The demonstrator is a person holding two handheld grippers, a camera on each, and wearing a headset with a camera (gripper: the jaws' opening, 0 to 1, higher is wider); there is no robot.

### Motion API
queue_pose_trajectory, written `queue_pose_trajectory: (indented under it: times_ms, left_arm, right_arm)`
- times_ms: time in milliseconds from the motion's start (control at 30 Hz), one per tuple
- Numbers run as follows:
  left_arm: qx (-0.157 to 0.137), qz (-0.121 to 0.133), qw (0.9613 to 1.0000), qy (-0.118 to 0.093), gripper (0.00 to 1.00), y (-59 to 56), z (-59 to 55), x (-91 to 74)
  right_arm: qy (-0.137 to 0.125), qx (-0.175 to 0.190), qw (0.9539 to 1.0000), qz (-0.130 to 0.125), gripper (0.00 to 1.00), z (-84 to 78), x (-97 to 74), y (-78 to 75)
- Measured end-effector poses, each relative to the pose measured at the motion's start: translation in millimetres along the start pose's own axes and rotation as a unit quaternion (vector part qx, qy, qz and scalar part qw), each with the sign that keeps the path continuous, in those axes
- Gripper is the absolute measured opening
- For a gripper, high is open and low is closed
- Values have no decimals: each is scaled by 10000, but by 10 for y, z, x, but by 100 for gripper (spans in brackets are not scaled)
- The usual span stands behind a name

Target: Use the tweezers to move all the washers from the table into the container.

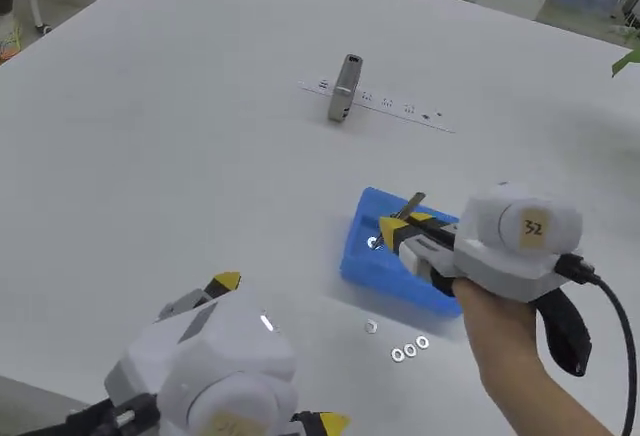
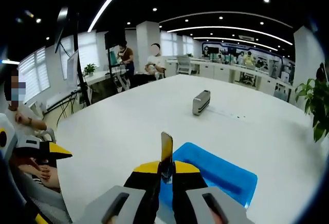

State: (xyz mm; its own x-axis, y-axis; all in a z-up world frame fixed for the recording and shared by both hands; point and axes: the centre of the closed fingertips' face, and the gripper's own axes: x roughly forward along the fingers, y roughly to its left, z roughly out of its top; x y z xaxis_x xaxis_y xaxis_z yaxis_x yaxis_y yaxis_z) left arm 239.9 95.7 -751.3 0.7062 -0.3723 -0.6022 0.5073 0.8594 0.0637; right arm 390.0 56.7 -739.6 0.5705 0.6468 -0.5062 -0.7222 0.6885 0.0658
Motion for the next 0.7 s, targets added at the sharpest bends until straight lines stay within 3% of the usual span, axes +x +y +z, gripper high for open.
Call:
queue_pose_trajectory:
  times_ms: [100,467,500,700]
  left_arm:
    - [-29,14,10000,44,99,11,-19,5]
    - [19,-7,9999,108,99,2,-44,15]
    - [20,-22,9999,129,99,-3,-51,17]
    - [37,13,9999,145,99,8,-56,15]
  right_arm:
    - [52,209,9998,54,4,-71,74,5]
    - [320,219,9992,-17,4,-278,224,-23]
    - [221,222,9995,-28,4,-251,216,-24]
    - [266,268,9992,-92,5,-242,181,-61]
